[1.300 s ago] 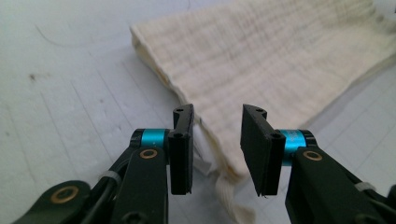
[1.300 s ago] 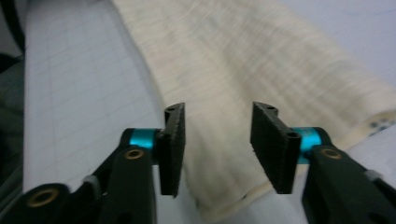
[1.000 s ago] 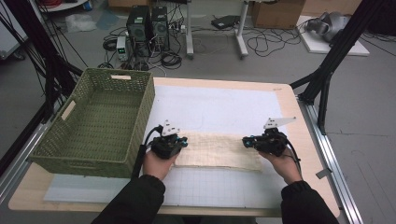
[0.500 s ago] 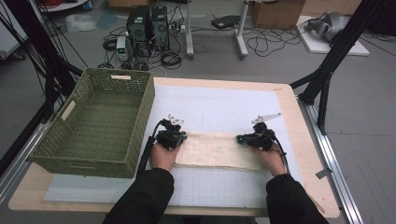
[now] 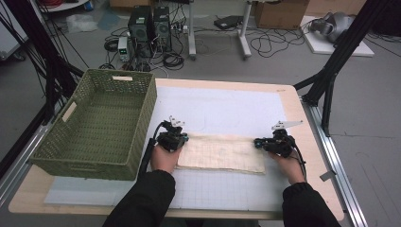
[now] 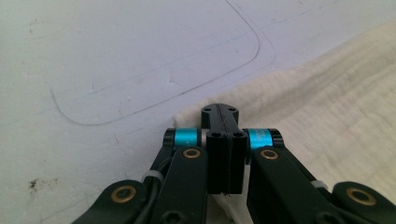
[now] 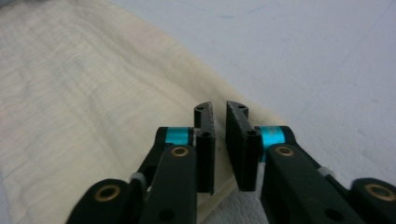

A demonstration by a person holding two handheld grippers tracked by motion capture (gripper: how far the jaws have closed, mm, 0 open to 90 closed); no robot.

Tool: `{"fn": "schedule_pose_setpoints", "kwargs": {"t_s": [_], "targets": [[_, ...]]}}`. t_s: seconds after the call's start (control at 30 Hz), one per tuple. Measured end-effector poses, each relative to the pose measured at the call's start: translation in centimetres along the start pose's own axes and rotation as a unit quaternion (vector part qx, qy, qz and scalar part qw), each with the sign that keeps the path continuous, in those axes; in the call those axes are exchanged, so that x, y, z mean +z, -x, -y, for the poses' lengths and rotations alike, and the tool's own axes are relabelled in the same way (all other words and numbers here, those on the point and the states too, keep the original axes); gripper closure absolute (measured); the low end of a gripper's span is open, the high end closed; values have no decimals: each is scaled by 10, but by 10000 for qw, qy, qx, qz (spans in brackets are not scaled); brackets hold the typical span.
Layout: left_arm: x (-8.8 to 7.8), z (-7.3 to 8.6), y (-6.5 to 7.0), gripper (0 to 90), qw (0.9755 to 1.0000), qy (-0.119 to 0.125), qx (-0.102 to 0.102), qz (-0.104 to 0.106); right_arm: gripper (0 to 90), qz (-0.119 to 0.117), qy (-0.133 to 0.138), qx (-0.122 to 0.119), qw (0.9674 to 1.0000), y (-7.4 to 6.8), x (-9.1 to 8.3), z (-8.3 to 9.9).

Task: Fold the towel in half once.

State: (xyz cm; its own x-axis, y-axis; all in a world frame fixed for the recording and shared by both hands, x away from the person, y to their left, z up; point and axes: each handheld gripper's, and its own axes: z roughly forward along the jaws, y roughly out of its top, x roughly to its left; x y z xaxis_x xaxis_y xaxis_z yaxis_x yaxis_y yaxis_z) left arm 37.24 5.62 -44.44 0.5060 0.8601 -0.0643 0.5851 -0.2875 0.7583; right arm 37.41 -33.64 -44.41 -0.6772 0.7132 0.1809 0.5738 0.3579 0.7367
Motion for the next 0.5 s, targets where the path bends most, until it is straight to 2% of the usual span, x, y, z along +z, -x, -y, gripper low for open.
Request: {"fn": "schedule_pose_setpoints", "kwargs": {"t_s": [0.07,0.13,0.37,0.5], "targets": [[-1,0,0,847,10000,21,1,27,761,-30,122,-119,9999,-3,-2,-1],[-4,-1,0,774,9999,87,-32,59,720,-100,215,-105,9997,-6,-4,-1],[-12,-4,-1,700,9994,315,-97,129,627,-151,403,-125,9990,-11,-10,-1],[-16,-4,-2,667,9990,376,-153,177,575,-155,367,-119,9991,-11,-9,-1]]}}
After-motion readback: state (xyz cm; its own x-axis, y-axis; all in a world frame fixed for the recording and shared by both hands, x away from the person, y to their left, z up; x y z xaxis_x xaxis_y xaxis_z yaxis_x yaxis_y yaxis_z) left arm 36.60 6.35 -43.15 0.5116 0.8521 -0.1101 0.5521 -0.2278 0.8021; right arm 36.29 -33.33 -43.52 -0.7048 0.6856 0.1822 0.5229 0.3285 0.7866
